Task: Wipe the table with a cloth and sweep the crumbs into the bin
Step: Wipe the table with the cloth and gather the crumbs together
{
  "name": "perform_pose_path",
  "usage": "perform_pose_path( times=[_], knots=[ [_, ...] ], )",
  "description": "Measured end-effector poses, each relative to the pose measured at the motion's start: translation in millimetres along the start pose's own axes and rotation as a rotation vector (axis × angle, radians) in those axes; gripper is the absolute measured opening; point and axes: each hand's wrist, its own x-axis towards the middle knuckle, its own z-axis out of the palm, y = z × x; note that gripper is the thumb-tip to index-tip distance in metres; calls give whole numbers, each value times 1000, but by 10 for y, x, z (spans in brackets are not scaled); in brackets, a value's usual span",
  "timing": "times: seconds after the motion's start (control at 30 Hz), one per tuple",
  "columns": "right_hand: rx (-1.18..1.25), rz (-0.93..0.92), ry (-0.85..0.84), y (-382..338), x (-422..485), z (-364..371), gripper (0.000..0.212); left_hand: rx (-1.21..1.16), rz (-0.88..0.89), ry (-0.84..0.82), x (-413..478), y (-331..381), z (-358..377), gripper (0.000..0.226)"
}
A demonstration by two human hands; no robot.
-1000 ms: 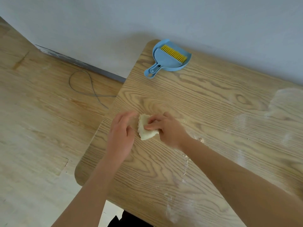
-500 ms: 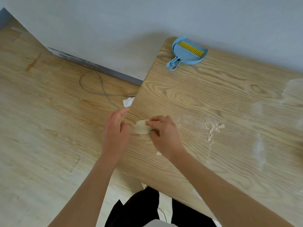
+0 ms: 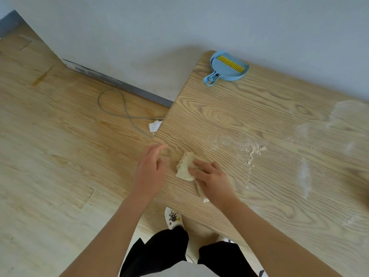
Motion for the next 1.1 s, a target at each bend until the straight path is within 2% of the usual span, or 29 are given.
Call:
perform_pose_path(
  times=[0.13, 0.27, 0.37, 0.47, 0.57, 0.73, 0.83, 0.97, 1.1],
  knots=[
    [-6, 141, 102, 392, -54, -311, 25, -5, 12, -20, -114, 77, 200, 41],
    [38, 165, 208, 478, -119, -563, 27, -29, -6, 24, -351, 244, 358, 40],
    [73, 37, 177, 232, -336, -571, 33, -42, -5, 79, -520, 360, 466, 40],
    [118, -154, 17, 6, -696, -366, 40, -52, -6, 148, -639, 457, 527, 40],
    [75, -259, -92, 202, -1096, -232, 46, -55, 6, 198, -767, 536, 609, 40],
    [-82, -361, -100, 775, -1384, -470, 64, -56, -59, 200, -1009, 589, 791, 39],
    [-158, -265, -53, 1028, -1165, -660, 57, -38, -62, 196, -1120, 663, 907, 38],
    [-93, 2, 144, 1233, -856, -880, 26, -13, -46, 219, -1217, 755, 910, 39],
    [-26, -33, 183, 914, -808, -900, 29, -20, -53, 258, -1228, 813, 878, 39]
  ],
)
